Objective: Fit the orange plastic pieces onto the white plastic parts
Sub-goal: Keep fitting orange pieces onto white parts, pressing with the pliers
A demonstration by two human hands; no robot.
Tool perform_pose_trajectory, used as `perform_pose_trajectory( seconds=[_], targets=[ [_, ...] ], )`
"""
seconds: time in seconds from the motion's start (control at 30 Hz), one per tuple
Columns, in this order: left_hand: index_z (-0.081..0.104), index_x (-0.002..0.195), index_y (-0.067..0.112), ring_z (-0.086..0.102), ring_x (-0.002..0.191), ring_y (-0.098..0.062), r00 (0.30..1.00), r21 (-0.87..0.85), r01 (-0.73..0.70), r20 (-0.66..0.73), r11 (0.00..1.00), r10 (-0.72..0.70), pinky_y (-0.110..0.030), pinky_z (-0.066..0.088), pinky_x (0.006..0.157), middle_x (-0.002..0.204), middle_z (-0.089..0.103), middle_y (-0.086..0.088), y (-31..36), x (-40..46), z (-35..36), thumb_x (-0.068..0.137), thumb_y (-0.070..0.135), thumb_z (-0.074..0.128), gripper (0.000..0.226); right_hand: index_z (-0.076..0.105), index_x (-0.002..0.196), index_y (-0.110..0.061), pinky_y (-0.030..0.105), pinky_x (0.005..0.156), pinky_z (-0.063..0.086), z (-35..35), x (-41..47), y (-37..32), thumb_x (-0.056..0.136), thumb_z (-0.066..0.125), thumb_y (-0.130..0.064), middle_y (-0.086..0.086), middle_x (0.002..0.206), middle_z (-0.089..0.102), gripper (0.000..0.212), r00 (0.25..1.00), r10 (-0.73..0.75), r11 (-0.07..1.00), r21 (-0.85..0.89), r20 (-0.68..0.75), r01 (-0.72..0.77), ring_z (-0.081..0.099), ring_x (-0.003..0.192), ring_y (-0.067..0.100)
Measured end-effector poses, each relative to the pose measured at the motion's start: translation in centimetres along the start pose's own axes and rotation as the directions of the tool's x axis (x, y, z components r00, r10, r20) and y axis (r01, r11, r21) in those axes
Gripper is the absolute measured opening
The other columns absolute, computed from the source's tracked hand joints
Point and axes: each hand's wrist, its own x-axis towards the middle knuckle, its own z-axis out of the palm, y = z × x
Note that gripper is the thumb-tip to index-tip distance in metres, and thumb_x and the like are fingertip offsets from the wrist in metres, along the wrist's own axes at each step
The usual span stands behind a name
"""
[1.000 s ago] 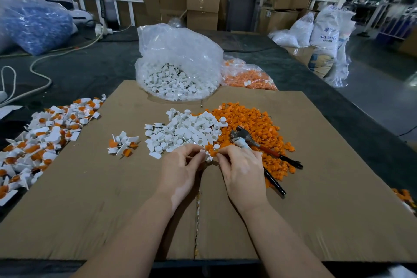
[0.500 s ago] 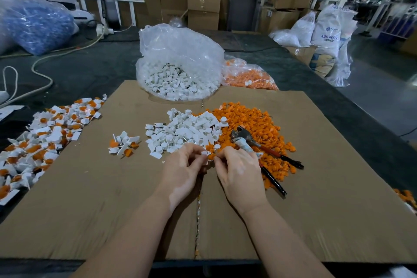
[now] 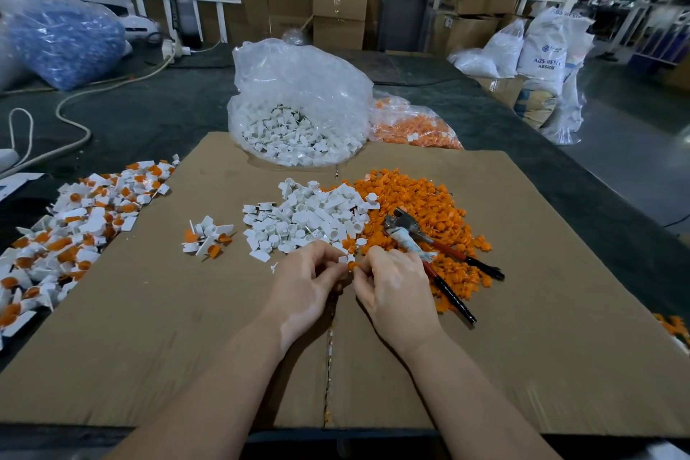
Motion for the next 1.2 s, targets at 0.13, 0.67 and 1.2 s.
perform_pose_trajectory(
  seconds=[0.13,0.67,1.2],
  targets=[
    [0.060,0.075,0.017,0.056,0.059,-0.011,0.999,0.061,-0.036,0.018,0.997,0.035,-0.021,0.046,0.061,0.067,0.063,-0.006,0.19,-0.10,-0.02,0.087,0.003,0.059,0.018,0.051,0.061,-0.007,0.037,0.059,0.045,-0.04,-0.02,-0.01,0.071,0.074,-0.004,0.004,0.051,0.050,0.025,1.000,0.013,1.000,0.013,0.017,-0.013,0.049,0.049,0.022],
    [0.058,0.090,-0.002,0.052,0.053,-0.009,0.998,-0.107,0.047,0.041,0.993,-0.043,-0.015,0.046,0.053,0.067,0.060,-0.010,0.27,-0.01,-0.17,0.090,-0.002,0.054,0.004,0.054,0.065,-0.005,0.040,0.061,0.047,-0.16,-0.02,-0.20,0.078,0.070,-0.007,0.006,0.055,0.053,0.020,0.997,-0.010,1.000,0.010,0.075,0.010,0.051,0.053,0.024],
    [0.060,0.085,0.004,0.052,0.055,-0.007,0.999,0.015,-0.018,0.046,1.000,0.018,-0.018,0.045,0.058,0.070,0.061,-0.010,0.10,0.02,-0.20,0.088,0.000,0.056,0.007,0.051,0.070,-0.008,0.037,0.072,0.039,0.06,0.02,0.22,0.086,0.060,-0.013,0.006,0.063,0.053,0.019,0.984,0.044,0.997,0.055,0.172,-0.054,0.049,0.063,0.023]
  ],
)
